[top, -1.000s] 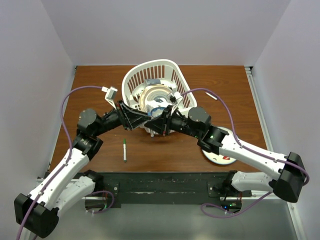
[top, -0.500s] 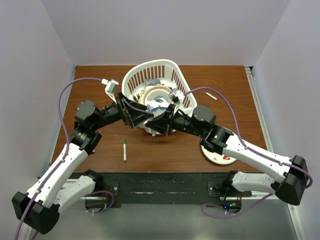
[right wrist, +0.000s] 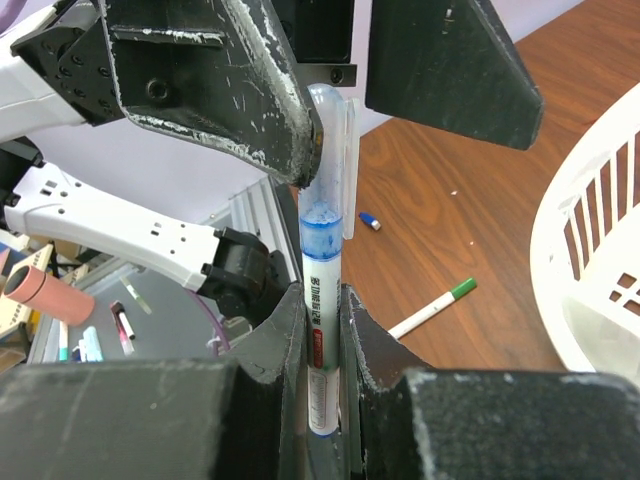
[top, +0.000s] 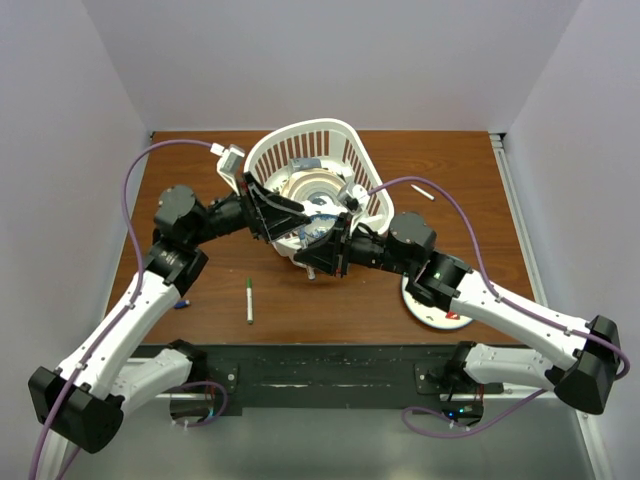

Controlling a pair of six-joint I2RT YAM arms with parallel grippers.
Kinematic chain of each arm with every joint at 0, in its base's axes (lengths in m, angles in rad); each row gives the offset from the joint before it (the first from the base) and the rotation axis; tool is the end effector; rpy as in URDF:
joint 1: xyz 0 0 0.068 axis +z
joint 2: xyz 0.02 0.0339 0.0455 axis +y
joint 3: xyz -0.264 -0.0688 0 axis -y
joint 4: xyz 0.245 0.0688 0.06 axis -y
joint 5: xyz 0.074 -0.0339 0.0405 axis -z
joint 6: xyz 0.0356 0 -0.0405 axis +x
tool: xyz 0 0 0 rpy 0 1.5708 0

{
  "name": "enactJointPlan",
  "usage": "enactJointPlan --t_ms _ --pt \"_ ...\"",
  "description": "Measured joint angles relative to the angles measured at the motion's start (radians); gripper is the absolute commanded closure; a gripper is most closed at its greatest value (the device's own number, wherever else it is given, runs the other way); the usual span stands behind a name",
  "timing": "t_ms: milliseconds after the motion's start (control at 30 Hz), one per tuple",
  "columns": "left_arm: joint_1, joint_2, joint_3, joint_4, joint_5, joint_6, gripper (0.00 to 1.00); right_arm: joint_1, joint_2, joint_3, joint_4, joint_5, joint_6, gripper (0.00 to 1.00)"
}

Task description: Insert the pens into the pen caps

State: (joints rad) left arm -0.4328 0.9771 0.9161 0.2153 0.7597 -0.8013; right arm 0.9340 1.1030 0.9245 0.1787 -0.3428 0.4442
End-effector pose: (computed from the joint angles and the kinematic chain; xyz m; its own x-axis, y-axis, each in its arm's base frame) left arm 0.1886 -0.1142 0.3926 -0.5651 -0.3126 -0.7635 0.7416 0.2131 -0.6361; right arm 0.1451 0.2164 0.3647 -0.4112 0.1247 -0.9030 -0.8643 0.2616 0.4297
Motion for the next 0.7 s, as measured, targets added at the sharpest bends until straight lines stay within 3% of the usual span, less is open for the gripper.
enactJointPlan --t_ms 100,200,233,700 --pt "0.0 -0.001 0.0 0.014 0.014 -0.005 0.57 0.0 0.0 0.0 0.0 0.0 0.0 1.0" --pt "0.0 -0.002 -0.002 0.027 0.026 -0.016 0.86 0.0 0.0 0.0 -0.002 0.001 0.001 1.0" --pt "-0.002 -0.003 -0.003 0.034 0.033 -0.018 0.99 -0.001 0.003 -0.001 -0.006 0.003 0.002 1.0" --pt "0.001 -0.037 -0.174 0.18 0.002 -0.056 1.0 -0.001 0.053 0.005 -0.073 0.04 0.007 1.0"
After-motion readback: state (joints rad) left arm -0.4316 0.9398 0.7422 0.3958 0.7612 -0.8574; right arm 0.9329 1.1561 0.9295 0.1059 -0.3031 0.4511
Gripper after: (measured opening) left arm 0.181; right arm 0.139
